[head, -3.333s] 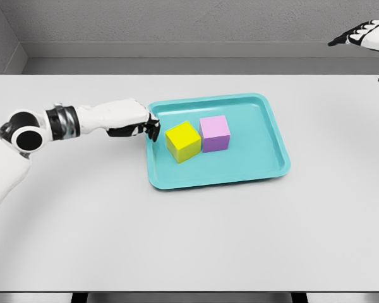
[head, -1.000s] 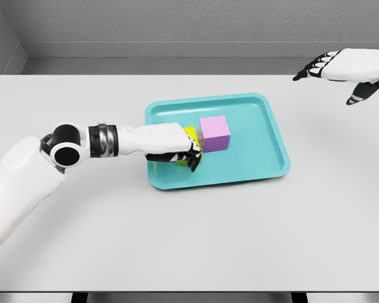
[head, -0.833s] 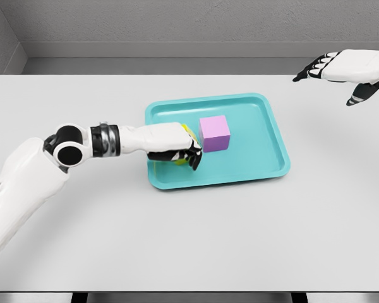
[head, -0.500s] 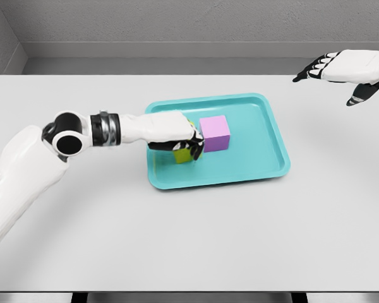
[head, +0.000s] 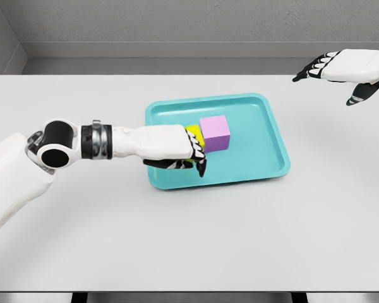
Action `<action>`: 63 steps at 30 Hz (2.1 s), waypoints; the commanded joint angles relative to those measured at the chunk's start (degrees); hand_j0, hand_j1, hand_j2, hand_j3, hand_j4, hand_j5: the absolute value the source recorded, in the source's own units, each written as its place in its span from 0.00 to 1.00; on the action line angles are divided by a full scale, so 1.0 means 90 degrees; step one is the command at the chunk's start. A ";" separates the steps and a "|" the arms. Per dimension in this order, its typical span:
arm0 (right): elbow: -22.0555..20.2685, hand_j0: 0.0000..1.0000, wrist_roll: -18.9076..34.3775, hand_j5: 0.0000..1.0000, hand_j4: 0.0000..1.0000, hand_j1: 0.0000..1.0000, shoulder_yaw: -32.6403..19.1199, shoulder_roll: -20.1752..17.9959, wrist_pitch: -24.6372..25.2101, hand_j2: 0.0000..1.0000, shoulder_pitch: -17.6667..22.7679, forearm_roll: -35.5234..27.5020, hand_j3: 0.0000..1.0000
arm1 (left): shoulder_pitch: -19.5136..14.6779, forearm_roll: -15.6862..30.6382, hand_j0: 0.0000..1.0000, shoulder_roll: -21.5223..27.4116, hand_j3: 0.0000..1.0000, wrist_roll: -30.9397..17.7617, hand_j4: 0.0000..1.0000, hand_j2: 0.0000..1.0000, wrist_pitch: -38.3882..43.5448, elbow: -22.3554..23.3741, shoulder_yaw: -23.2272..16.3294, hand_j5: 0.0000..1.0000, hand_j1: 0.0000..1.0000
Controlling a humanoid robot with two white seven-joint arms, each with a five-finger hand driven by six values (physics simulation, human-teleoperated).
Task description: Push two cubes
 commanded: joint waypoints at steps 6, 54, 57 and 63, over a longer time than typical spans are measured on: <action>-0.0008 1.00 -0.0003 1.00 1.00 1.00 -0.0006 -0.0013 0.0016 1.00 0.0000 -0.0026 1.00 | 0.0078 -0.0119 0.35 -0.0077 0.35 0.0003 0.35 0.35 0.0018 0.0475 -0.0054 0.35 0.35; -0.0310 1.00 -0.0003 1.00 1.00 1.00 0.0063 -0.0023 0.0016 1.00 0.0049 -0.0026 1.00 | -0.0117 -0.0002 0.37 -0.0409 0.37 0.0003 0.37 0.37 0.0018 0.1403 0.0415 0.37 0.37; -0.0330 1.00 -0.0003 1.00 1.00 1.00 0.0063 -0.0023 0.0016 1.00 0.0049 -0.0026 1.00 | -0.0117 0.0008 0.37 -0.0409 0.37 0.0003 0.37 0.37 0.0018 0.1403 0.0415 0.37 0.37; -0.0330 1.00 -0.0003 1.00 1.00 1.00 0.0063 -0.0159 0.0016 1.00 0.0020 -0.0026 1.00 | -0.0020 0.0477 0.37 0.0411 0.37 0.0003 0.37 0.37 0.0018 0.0729 0.0453 0.37 0.37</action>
